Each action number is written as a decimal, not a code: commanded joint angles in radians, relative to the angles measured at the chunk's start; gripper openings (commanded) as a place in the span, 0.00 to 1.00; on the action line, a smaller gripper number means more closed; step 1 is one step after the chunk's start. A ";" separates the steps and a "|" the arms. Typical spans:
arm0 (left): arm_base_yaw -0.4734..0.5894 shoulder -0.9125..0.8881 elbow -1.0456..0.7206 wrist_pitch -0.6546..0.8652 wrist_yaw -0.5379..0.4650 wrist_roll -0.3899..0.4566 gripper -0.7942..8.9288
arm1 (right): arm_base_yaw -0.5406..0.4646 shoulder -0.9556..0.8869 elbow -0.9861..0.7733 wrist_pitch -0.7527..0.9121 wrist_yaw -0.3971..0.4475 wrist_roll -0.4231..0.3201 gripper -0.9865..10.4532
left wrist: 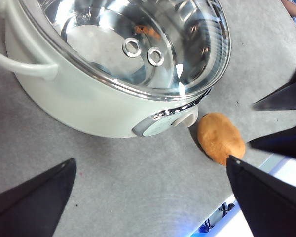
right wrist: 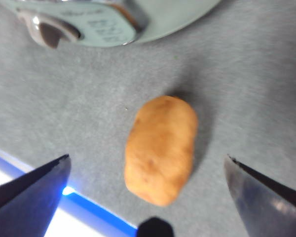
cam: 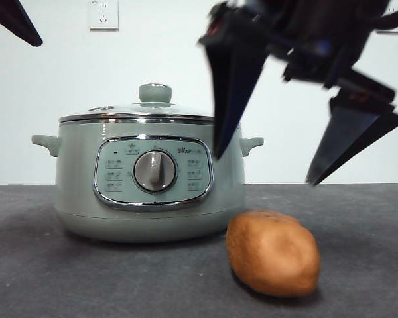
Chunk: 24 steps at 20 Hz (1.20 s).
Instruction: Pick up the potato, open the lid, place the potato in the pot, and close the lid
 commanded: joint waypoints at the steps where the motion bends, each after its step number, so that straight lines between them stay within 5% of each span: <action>1: -0.003 0.000 0.003 -0.003 -0.003 0.010 0.79 | 0.024 0.068 0.011 0.002 0.011 0.016 0.72; 9: -0.003 0.000 0.003 -0.041 -0.078 0.024 0.79 | 0.025 0.246 0.011 0.024 0.024 0.024 0.70; 10: -0.003 0.000 0.003 -0.043 -0.078 0.024 0.79 | 0.025 0.258 0.011 0.026 0.024 0.024 0.62; 13: -0.003 0.000 0.003 -0.052 -0.079 0.024 0.79 | 0.025 0.270 0.011 0.022 0.024 0.024 0.11; 14: -0.003 0.000 0.003 -0.053 -0.079 0.024 0.79 | 0.025 0.269 0.011 0.022 0.024 0.024 0.08; 19: -0.003 0.011 0.025 -0.054 -0.079 0.011 0.79 | 0.023 0.182 0.014 -0.029 0.026 0.023 0.08; 24: -0.011 0.080 0.157 -0.058 -0.079 0.011 0.79 | 0.022 0.016 0.014 -0.161 0.048 -0.075 0.08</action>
